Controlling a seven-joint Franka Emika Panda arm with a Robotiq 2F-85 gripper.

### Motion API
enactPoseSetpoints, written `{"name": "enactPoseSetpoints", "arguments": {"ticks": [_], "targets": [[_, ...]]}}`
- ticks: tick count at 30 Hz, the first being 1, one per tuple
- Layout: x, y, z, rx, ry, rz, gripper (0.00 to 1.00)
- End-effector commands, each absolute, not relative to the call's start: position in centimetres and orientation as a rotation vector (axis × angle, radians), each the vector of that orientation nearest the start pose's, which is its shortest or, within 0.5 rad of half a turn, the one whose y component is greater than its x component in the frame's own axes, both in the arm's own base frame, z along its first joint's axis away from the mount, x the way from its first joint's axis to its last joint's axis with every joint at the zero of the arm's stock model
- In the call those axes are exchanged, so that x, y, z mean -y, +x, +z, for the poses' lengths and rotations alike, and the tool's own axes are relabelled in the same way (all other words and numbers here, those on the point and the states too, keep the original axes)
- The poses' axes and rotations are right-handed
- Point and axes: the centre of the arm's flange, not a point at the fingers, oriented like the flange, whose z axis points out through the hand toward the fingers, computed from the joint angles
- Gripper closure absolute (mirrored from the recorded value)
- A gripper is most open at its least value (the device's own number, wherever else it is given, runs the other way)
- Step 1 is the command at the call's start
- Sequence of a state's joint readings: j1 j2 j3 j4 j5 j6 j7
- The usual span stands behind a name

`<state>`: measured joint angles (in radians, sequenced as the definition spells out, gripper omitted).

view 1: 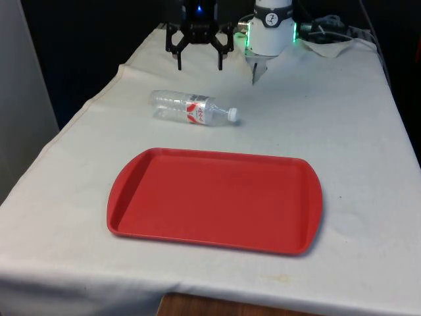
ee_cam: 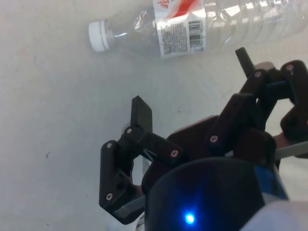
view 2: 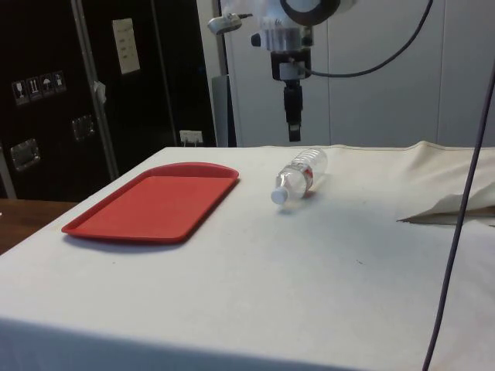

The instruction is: Place the bottle upright on the tray.

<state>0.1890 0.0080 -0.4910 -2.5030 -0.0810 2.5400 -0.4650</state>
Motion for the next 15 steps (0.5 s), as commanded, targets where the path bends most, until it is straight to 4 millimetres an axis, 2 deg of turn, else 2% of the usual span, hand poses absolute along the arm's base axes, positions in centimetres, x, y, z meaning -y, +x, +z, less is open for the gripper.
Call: {"name": "enactPoseSetpoints", "arguments": {"ticks": [1,15], "targets": [[13.71,44.98,28.19,0.377,-3.172,-0.030,0.00],[13.66,45.27,28.29,0.470,-3.143,-0.040,0.00]]}}
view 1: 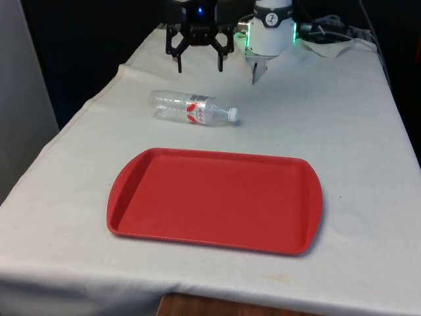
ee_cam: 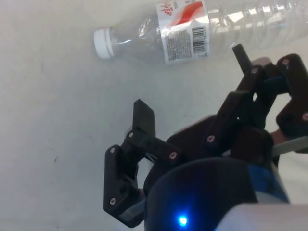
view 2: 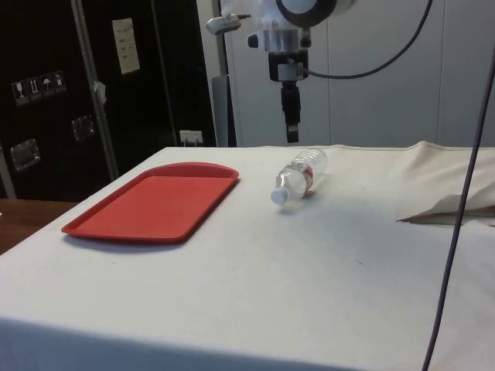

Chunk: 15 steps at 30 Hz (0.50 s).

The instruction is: Place the bottle upright on the tray.

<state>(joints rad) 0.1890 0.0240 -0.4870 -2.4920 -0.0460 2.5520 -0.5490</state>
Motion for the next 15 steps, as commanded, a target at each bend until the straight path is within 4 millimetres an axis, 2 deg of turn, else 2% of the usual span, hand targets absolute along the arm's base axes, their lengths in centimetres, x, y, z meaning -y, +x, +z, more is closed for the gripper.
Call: {"name": "enactPoseSetpoints", "arguments": {"ticks": [1,15], "targets": [[13.68,45.29,28.27,0.476,-3.139,-0.040,0.00],[13.62,45.30,28.34,0.566,-3.082,-0.051,0.00]]}}
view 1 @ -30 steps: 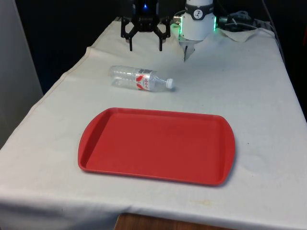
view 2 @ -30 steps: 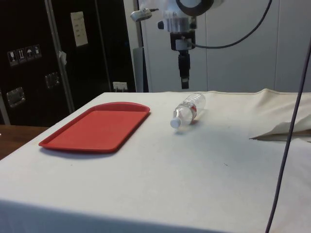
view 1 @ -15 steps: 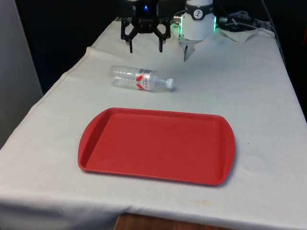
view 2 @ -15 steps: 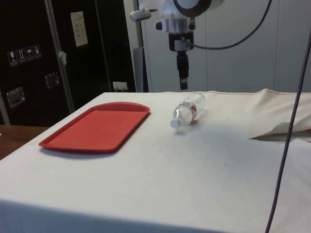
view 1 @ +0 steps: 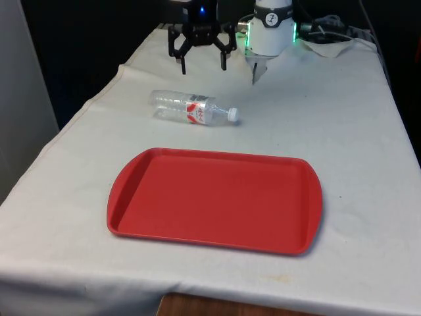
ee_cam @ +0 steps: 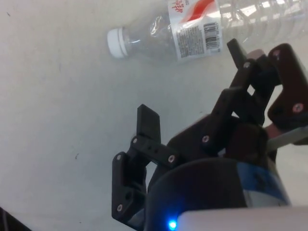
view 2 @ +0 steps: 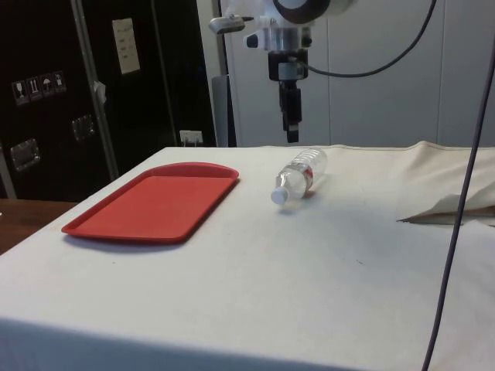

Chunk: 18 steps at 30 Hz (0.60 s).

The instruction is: Place the bottle upright on the tray.

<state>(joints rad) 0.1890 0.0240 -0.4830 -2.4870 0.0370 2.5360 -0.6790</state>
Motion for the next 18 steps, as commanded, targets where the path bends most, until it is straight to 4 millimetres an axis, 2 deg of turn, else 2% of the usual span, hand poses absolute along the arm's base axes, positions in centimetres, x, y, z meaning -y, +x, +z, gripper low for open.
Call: {"name": "enactPoseSetpoints", "arguments": {"ticks": [1,18], "targets": [[13.62,45.29,28.33,0.571,-3.078,-0.052,0.00],[13.69,45.41,28.17,0.703,-3.051,-0.058,0.00]]}}
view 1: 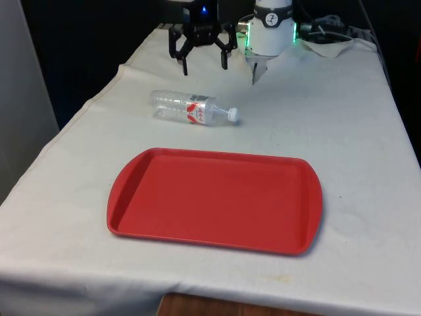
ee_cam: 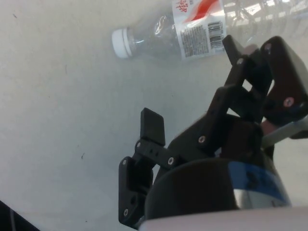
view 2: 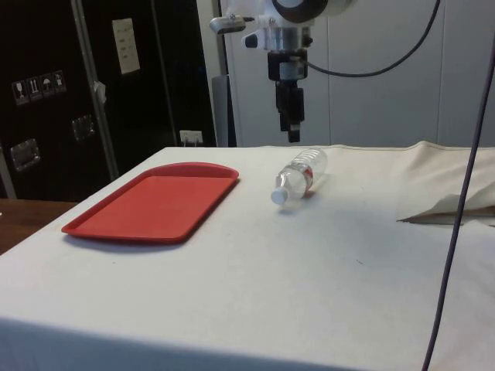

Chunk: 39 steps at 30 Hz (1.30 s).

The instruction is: Place the bottle upright on the tray.

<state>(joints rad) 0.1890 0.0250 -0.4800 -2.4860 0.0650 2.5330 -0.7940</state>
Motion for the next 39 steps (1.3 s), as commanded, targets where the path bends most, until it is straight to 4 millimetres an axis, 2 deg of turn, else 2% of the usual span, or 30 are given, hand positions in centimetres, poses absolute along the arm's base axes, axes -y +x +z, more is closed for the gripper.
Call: {"name": "enactPoseSetpoints", "arguments": {"ticks": [1,39], "targets": [[13.69,45.39,28.11,0.712,-3.050,-0.057,0.00],[13.79,45.31,27.71,1.055,-2.992,-0.008,0.00]]}}
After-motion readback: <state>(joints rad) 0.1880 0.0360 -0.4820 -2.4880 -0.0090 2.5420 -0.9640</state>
